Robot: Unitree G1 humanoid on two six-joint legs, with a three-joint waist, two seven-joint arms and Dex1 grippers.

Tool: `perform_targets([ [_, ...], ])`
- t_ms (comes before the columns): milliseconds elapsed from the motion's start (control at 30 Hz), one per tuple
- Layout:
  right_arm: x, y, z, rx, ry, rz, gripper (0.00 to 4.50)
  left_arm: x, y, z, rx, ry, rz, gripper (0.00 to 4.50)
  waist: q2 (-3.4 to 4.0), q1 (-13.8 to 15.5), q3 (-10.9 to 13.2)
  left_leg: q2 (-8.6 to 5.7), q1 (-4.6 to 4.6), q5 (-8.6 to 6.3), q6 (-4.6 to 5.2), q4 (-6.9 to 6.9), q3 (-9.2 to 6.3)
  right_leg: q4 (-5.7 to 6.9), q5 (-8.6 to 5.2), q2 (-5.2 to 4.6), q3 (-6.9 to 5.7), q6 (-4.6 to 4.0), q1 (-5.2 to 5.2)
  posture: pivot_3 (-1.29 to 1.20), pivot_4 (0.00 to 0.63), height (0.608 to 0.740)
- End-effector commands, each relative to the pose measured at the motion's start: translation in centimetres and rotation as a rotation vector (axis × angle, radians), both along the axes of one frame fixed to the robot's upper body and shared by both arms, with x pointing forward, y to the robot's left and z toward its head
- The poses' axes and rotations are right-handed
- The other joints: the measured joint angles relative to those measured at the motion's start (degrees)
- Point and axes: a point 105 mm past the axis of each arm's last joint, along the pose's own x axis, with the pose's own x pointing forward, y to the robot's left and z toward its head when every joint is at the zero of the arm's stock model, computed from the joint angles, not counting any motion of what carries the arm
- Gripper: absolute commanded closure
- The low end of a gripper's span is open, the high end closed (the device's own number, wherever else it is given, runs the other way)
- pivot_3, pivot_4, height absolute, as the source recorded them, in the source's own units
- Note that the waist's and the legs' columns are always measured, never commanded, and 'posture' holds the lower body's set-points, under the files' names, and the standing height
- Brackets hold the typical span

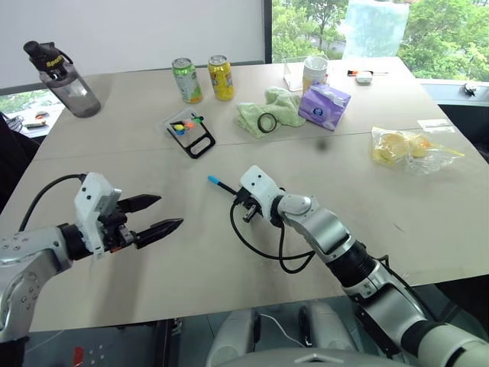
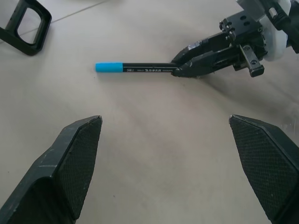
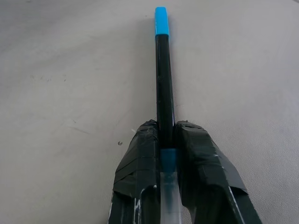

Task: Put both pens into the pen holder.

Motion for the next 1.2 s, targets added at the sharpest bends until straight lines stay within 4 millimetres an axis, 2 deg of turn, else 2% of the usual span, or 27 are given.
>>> perform_targets([
  [33,1.7,-2.8,-0.5,0.0,0.009,-0.131,4.48,0.8,-0.8,0.8,-0.047,-0.064,0.008,0.0,0.01,0.2,0.0,-0.01,0.0,0.0,0.0,0.0,-0.01,0.0,0.0,-0.01,0.0,0.0,0.01,0.0,0.15,0.74],
  [167,1.9,-4.4,3.5,0.141,-0.129,-0.113,4.48,3.2,-1.2,-0.5,-0.152,-0.104,0.172,0.0,0.03,0.9,0.0,-0.09,-0.05,0.0,0.01,0.05,-0.11,-0.02,0.01,-0.11,-0.04,0.01,0.06,0.0,0.15,0.74],
  [333,-2.2,-5.3,6.8,0.27,-0.282,0.13,4.48,5.1,-6.8,-0.1,-0.576,-0.053,0.183,0.0,-0.23,0.8,0.0,-0.08,-0.24,-0.03,0.06,0.08,-0.16,-0.24,0.02,-0.09,-0.1,0.03,-0.02,0.0,0.15,0.74],
  [367,-2.9,-5.4,7.0,0.275,-0.297,0.164,4.48,5.6,-8.2,-0.1,-0.624,-0.03,0.164,0.0,-0.24,-0.2,0.0,0.01,-0.25,-0.03,0.03,0.06,-0.13,-0.23,0.02,0.0,-0.04,0.03,-0.03,0.0,0.15,0.74],
  [433,-4.3,-5.0,7.6,0.312,-0.335,0.248,4.48,6.6,-10.6,0.4,-0.74,0.005,0.134,0.0,-0.13,0.0,0.0,0.05,-0.22,-0.07,-0.04,0.06,-0.14,-0.18,0.01,0.05,-0.03,0.02,0.01,0.0,0.15,0.74],
  [600,-5.2,-5.1,7.7,0.313,-0.386,0.297,4.48,7.8,-12.3,1.9,-0.897,0.047,0.104,0.0,-0.21,-0.3,0.0,0.04,-0.11,-0.08,-0.03,0.11,0.04,-0.15,0.02,0.1,0.0,0.03,0.05,0.0,0.15,0.74],
  [733,-5.0,-5.4,7.6,0.309,-0.391,0.291,4.48,7.5,-12.9,1.8,-0.871,0.056,0.054,1.18,-0.2,-0.1,0.0,0.05,-0.11,-0.08,-0.04,0.1,0.01,-0.14,0.02,0.12,0.0,0.02,0.04,0.0,0.15,0.74],
  [933,-4.0,-6.0,7.1,0.289,-0.394,0.223,4.48,7.1,-12.8,2.7,-0.902,0.039,0.022,4.07,-0.21,0.2,0.0,0.04,-0.13,-0.07,-0.04,0.11,-0.01,-0.18,0.02,0.11,-0.01,0.02,0.04,0.0,0.15,0.74],
  [1000,-3.7,-6.0,7.1,0.302,-0.383,0.205,4.48,7.1,-12.7,2.8,-0.901,0.04,0.024,4.41,-0.2,0.2,0.0,0.03,-0.12,-0.07,-0.04,0.11,0.0,-0.19,0.02,0.09,0.0,0.02,0.05,0.0,0.15,0.74],
  [1067,-3.4,-6.1,7.2,0.312,-0.355,0.189,4.48,7.1,-12.6,2.8,-0.893,0.037,0.03,4.41,-0.2,0.2,0.0,0.04,-0.12,-0.07,-0.04,0.11,-0.01,-0.2,0.02,0.11,0.0,0.02,0.05,0.0,0.15,0.74],
  [1133,-3.4,-6.2,6.9,0.311,-0.313,0.182,3.46,7.2,-12.6,3.0,-0.885,0.026,0.032,4.5,-0.2,0.2,0.0,0.04,-0.13,-0.07,-0.04,0.11,-0.01,-0.19,0.02,0.11,0.0,0.02,0.05,0.0,0.15,0.74],
  [1167,-3.0,-6.5,6.4,0.269,-0.318,0.157,3.2,7.1,-12.7,3.6,-0.893,0.007,0.017,4.5,-0.21,0.3,0.0,0.04,-0.13,-0.07,-0.04,0.11,-0.02,-0.2,0.02,0.1,0.0,0.02,0.05,0.0,0.15,0.74],
  [1200,-2.7,-6.8,5.9,0.235,-0.315,0.13,2.73,7.0,-12.8,4.3,-0.905,-0.015,-0.004,4.5,-0.2,0.3,0.0,0.03,-0.13,-0.07,-0.04,0.11,-0.02,-0.2,0.02,0.1,0.0,0.02,0.05,0.0,0.15,0.74],
])
